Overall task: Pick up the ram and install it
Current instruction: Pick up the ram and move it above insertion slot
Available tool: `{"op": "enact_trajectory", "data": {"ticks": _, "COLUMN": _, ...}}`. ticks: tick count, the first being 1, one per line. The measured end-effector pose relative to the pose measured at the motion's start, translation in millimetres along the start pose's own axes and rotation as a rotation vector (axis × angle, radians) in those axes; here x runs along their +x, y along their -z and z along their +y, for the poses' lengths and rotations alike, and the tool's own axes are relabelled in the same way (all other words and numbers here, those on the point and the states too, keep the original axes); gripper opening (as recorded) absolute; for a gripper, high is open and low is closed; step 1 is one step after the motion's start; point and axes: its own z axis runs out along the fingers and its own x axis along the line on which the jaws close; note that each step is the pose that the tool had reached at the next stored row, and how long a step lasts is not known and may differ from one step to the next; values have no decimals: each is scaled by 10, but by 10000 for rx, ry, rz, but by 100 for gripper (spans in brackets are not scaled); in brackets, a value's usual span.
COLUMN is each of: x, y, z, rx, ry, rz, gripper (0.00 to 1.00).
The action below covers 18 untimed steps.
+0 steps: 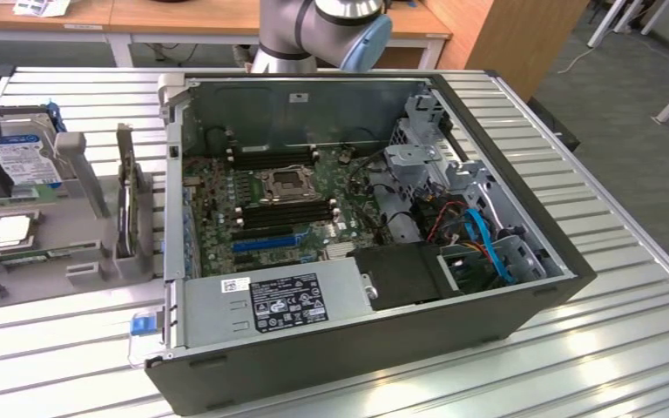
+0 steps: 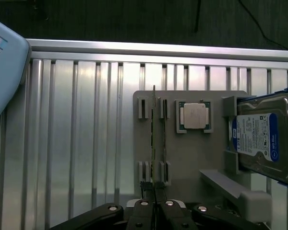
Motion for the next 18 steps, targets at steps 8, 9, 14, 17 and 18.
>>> {"op": "enact_trajectory", "data": {"ticks": 8, "x": -5, "y": 111, "z": 2, "rx": 0, "ry": 0, "rz": 0, "gripper": 12}}
{"op": "enact_trajectory", "data": {"ticks": 9, "x": -6, "y": 124, "z": 2, "rx": 0, "ry": 0, "rz": 0, "gripper": 12}}
{"op": "enact_trajectory", "data": {"ticks": 14, "x": -8, "y": 190, "z": 4, "rx": 0, "ry": 0, "rz": 0, "gripper": 12}}
{"op": "enact_trajectory", "data": {"ticks": 17, "x": -10, "y": 228, "z": 5, "rx": 0, "ry": 0, "rz": 0, "gripper": 12}}
{"op": "enact_trajectory", "data": {"ticks": 18, "x": -11, "y": 239, "z": 6, "rx": 1, "ry": 0, "rz": 0, "gripper": 12}}
